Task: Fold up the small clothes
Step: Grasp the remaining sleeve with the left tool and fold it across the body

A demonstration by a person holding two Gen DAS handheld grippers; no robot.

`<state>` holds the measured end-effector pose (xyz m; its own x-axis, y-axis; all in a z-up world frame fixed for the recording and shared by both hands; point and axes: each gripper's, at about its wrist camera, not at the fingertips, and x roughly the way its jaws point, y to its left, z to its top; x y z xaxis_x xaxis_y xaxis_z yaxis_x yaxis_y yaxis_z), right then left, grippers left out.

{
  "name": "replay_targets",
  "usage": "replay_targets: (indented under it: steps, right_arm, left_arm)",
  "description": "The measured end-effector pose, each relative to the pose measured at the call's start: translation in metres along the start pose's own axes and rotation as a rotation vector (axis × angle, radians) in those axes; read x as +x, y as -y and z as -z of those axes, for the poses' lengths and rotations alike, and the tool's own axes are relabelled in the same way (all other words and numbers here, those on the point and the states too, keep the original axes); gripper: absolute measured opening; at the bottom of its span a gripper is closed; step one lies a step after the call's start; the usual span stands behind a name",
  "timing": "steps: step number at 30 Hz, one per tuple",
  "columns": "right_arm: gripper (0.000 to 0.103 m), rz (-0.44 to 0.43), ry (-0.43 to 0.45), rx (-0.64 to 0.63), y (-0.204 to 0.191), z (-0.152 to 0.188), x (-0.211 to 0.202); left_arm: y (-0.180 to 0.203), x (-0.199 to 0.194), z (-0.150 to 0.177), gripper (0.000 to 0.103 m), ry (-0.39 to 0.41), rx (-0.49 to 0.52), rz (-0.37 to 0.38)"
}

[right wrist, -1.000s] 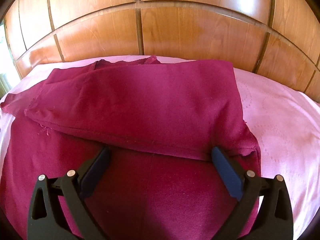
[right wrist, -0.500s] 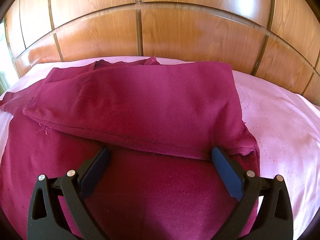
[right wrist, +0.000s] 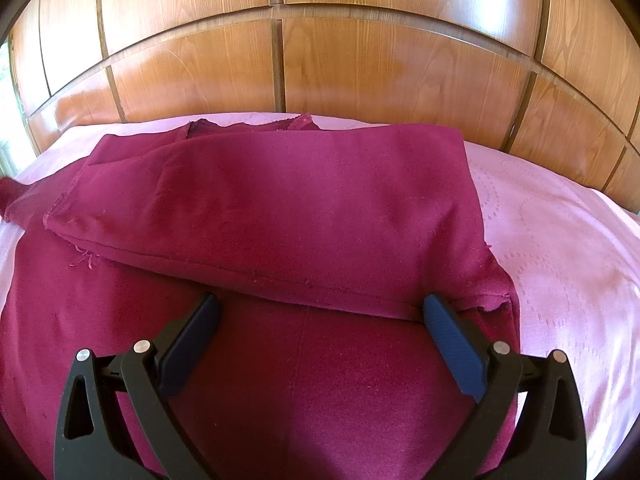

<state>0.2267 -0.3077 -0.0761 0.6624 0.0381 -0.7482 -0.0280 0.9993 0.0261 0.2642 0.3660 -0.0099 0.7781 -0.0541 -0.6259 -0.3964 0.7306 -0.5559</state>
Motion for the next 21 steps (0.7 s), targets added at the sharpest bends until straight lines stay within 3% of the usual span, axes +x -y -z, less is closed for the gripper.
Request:
replay_targets:
  steps: [5,12,19,21]
  right_arm:
    - [0.101,-0.001,0.0,0.001,0.0,0.0,0.0]
    - [0.101,-0.007,0.003,0.001,0.001,-0.001,0.0]
    - [0.101,-0.016,0.0,0.008,0.003,-0.001,0.0]
    - [0.101,-0.024,-0.005,0.012,0.004,-0.002,0.0]
  left_arm:
    - [0.075,-0.028,0.041,0.006,-0.01,0.163,0.139]
    - [0.17,-0.03,0.139,0.006,-0.114,0.35,0.27]
    - [0.228,-0.002,0.233,0.007,-0.267,0.51,0.289]
    - [0.231,0.001,0.25,0.018,-0.301,0.539,0.278]
